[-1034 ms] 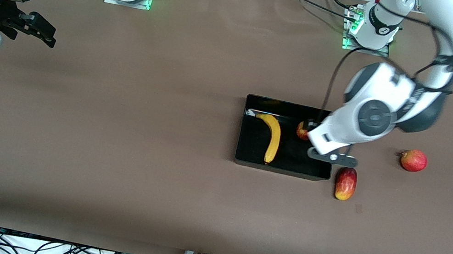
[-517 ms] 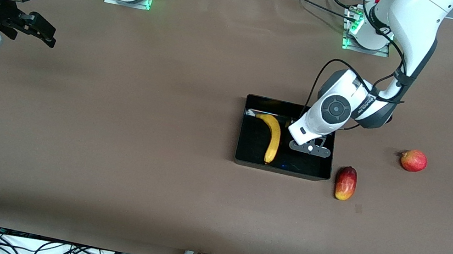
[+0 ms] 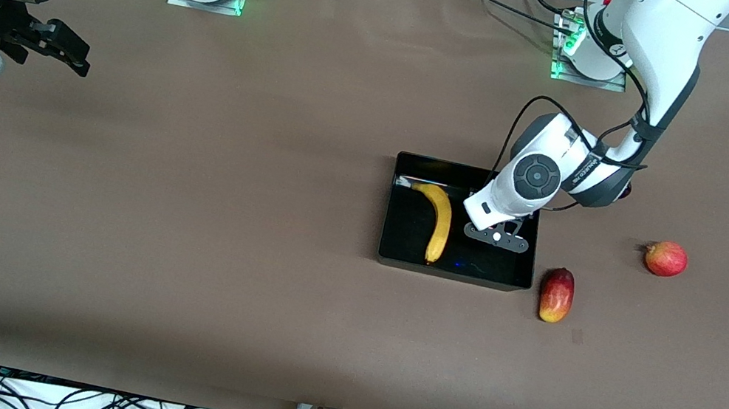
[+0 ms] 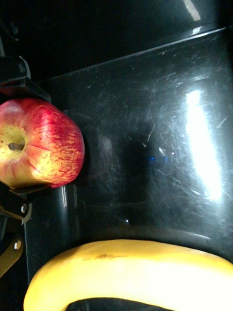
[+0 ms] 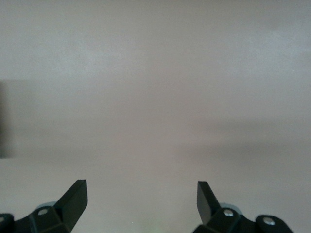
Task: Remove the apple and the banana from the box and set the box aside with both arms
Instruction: 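Grasp the red apple inside the box with the left gripper, then lift the apple out and set it beside the mango, open left gripper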
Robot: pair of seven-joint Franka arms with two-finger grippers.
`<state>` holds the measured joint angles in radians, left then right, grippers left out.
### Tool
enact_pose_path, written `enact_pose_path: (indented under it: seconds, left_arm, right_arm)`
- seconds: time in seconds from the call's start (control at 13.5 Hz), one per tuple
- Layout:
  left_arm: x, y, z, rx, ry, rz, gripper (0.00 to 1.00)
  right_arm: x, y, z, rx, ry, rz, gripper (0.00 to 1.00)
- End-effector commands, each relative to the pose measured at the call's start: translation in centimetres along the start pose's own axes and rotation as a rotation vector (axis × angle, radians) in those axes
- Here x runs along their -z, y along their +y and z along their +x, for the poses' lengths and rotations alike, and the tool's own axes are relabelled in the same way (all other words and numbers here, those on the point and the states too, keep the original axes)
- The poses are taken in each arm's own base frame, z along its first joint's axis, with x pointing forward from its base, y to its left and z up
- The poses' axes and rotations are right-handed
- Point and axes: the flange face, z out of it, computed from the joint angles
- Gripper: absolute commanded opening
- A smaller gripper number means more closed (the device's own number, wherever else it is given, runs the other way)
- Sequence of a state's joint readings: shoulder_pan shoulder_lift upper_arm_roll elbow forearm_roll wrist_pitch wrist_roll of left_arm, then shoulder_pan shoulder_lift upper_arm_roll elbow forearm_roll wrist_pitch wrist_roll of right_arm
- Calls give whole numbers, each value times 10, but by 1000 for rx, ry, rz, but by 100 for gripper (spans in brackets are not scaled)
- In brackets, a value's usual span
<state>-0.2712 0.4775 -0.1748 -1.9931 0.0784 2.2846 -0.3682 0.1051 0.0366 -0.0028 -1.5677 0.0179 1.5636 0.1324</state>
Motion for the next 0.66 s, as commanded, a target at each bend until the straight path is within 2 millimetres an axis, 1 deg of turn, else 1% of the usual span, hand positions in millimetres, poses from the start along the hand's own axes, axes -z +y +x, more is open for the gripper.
enact_pose_path:
  seconds: [0.0,0.07,0.15,0.22,0.3,0.37,0.44,0.52,0.59]
  left_arm:
    - [70,-18,8,16,25,16,0]
    - [99,-27,12,20,-29,32,0]
    - [120,-43,16,9,-82,45,0]
    - [134,-58,16,-19,-124,54,0]
    - [137,-80,12,-53,-160,59,0]
    - [124,-99,6,-91,-212,63,0]
    - [101,-126,2,-123,-258,73,0]
    - [76,-158,-1,-146,-276,67,0]
    - [50,-174,-9,-199,-274,58,0]
  right_arm:
    - [5,1,1,6,8,-7,100]
    - [5,1,1,6,8,-7,100]
    - [6,0,1,6,12,-5,100]
    - [6,0,1,7,12,-5,100]
    - [6,0,1,7,11,-5,100]
    - [6,-1,1,9,9,-6,100]
    - [6,0,1,7,9,-6,100]
    - [6,-1,1,9,9,-6,100]
    - [6,0,1,7,9,-6,100]
